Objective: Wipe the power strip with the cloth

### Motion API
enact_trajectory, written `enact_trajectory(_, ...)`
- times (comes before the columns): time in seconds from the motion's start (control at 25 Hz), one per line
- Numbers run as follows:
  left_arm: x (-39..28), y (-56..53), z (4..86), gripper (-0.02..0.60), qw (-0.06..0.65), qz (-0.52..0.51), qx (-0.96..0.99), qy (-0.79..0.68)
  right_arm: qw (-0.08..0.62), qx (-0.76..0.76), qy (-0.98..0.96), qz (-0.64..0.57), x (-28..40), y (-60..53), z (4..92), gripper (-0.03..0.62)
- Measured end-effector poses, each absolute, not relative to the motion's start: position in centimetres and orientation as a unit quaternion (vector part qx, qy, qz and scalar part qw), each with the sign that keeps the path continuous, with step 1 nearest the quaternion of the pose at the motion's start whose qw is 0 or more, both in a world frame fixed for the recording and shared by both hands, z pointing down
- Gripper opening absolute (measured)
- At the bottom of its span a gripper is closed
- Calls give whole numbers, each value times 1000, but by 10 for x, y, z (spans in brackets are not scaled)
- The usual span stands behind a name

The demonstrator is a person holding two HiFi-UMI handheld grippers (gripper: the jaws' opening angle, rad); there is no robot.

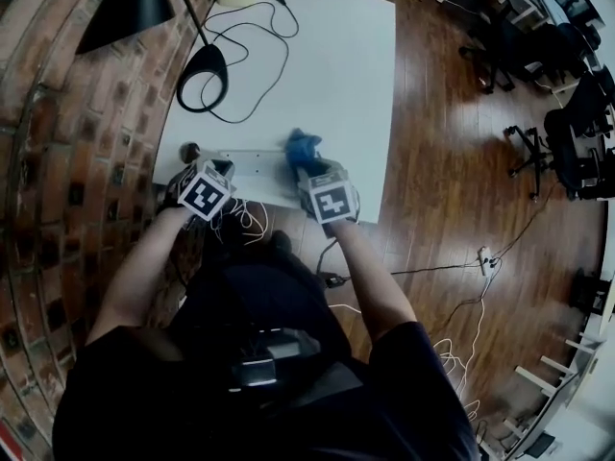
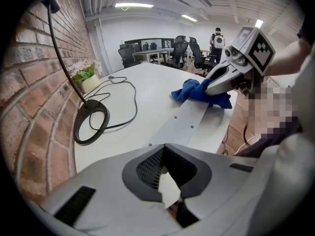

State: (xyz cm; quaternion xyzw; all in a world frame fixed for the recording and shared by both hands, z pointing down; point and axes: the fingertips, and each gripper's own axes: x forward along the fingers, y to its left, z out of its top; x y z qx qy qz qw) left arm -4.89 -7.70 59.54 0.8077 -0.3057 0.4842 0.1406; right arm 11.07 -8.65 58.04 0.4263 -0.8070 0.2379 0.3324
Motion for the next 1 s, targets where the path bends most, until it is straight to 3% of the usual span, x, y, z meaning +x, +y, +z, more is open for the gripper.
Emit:
enact_trajectory(0.68, -53, -72, 593, 11, 161, 457, 827, -287, 367, 476, -771, 211, 94, -91, 580, 63)
enact_trajectory(1.0, -49, -70, 587, 11, 179, 431, 844, -265, 362, 451, -791, 201, 47, -90, 582, 63)
